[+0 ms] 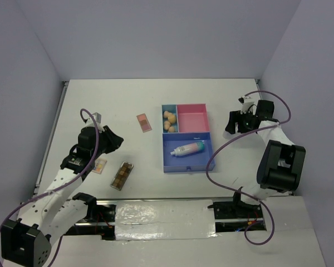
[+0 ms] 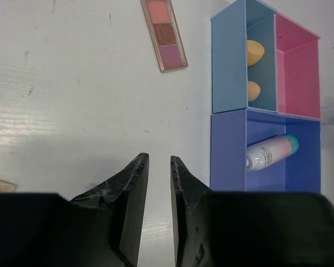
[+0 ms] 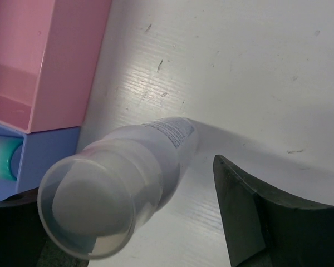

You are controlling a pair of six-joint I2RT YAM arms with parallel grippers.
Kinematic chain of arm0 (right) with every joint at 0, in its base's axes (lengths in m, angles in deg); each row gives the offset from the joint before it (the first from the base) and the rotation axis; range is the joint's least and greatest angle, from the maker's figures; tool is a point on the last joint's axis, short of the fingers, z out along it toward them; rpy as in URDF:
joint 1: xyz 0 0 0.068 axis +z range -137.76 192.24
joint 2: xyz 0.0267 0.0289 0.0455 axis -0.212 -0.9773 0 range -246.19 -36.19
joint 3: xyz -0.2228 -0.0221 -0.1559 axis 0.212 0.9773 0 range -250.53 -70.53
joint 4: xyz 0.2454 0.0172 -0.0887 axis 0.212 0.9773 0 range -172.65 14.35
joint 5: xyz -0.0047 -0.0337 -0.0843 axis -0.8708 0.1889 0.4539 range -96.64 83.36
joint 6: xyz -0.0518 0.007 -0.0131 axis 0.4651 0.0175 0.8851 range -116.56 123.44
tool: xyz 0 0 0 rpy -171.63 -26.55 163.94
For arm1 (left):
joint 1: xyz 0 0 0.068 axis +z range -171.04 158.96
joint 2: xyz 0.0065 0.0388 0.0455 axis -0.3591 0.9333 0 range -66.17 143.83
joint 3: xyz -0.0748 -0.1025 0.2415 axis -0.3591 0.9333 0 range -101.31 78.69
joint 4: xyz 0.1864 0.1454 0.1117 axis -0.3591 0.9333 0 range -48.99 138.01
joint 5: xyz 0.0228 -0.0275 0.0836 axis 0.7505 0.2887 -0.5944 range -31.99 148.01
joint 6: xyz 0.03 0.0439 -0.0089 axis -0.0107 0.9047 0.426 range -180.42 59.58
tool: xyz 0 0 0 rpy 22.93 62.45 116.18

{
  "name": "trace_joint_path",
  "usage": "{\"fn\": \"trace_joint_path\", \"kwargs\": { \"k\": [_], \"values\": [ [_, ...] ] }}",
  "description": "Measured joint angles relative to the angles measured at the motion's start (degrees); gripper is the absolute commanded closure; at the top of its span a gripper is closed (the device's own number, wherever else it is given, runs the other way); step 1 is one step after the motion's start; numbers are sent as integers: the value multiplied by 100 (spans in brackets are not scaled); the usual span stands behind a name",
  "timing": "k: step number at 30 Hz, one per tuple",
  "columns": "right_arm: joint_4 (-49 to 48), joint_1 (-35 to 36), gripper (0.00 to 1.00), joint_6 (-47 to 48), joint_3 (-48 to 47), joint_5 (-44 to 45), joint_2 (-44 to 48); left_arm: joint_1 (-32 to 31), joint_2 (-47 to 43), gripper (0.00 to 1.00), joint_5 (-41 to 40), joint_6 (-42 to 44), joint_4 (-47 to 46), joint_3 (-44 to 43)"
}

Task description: Organize the makeup

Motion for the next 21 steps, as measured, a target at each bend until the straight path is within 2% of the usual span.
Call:
{"fn": "trace_joint_path", "kwargs": {
  "k": [4,7,8,11,16,21],
  "values": [
    [-59,37,29,26,-68,-120,-201,0,7,65,0,0,4,0],
    [-105,55,41,63,-68,-192,-219,0,7,65,0,-2,2,0],
    [-120,61,48,96,-70,-223,-219,0,7,65,0,-4,2,0],
    [-138,63,59,188,-116,-289,-219,0,7,65,0,-9,2,0],
    [79,85,68,516,-168,-380,-208,0,0,65,0,-9,7,0],
    [946,490,71,1174,-529,-201,116,0,-17,65,0,-9,4,0]
  ]
}}
